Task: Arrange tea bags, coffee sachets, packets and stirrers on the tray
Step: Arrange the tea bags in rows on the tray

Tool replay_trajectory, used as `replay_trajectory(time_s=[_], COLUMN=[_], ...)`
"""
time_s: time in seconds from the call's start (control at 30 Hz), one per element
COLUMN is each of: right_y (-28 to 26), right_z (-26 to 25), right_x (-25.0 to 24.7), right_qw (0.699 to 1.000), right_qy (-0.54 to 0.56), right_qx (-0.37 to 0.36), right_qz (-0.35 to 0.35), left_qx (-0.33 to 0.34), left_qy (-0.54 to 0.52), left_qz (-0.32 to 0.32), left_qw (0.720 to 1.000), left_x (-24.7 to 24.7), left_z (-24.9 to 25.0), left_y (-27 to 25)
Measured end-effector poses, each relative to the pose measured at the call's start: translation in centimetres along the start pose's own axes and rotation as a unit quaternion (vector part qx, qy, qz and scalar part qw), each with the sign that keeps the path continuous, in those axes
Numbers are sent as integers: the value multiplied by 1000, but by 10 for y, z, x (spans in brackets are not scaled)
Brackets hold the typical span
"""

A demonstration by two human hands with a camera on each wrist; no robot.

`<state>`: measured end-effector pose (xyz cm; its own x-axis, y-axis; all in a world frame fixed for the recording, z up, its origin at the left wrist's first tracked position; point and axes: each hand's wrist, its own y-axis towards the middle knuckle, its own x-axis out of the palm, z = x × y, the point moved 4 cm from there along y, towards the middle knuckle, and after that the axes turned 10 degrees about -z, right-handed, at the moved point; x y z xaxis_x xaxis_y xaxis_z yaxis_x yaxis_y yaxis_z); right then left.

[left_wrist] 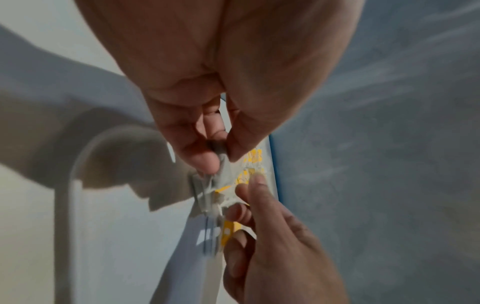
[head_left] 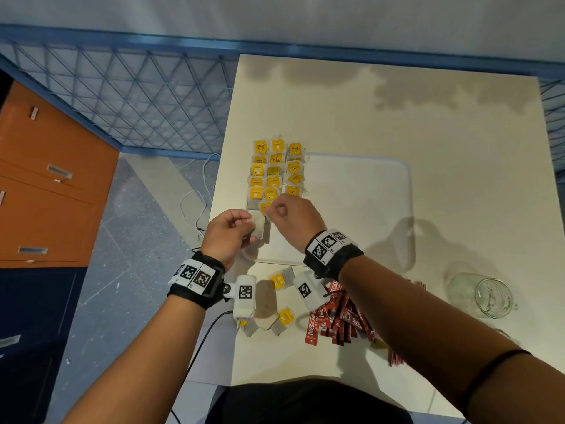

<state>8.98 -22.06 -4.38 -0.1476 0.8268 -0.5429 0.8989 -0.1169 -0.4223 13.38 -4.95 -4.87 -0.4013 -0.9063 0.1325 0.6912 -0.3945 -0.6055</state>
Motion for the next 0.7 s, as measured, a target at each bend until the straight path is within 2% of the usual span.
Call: replay_trajectory(time_s=[0.13, 0.2, 0.27, 0.37, 0.5, 0.7], right_y=[-2, 2, 6, 11, 16, 12], right_z=[0, 2, 2, 0, -3, -3], right_x=[14, 17, 17, 16, 18, 9], right_qw=[995, 995, 997, 998, 999, 999], right_qy=[55, 57, 56, 59, 38, 18], right_qx=[-25, -19, -16, -2, 8, 8], right_qz=[-81, -74, -49, -20, -26, -31], left_qx=[-1, 4, 24, 71, 81, 71], left_qy=[-2, 24, 113, 258, 387, 503], left_qz=[-26, -31, -25, -24, -5, -22], left_qw=[1000, 999, 993, 963, 918, 861], left_x=[0, -1, -6, -11, -14, -13], left_z=[3, 5, 7, 12, 21, 35], left_y=[2, 4, 8, 16, 27, 41])
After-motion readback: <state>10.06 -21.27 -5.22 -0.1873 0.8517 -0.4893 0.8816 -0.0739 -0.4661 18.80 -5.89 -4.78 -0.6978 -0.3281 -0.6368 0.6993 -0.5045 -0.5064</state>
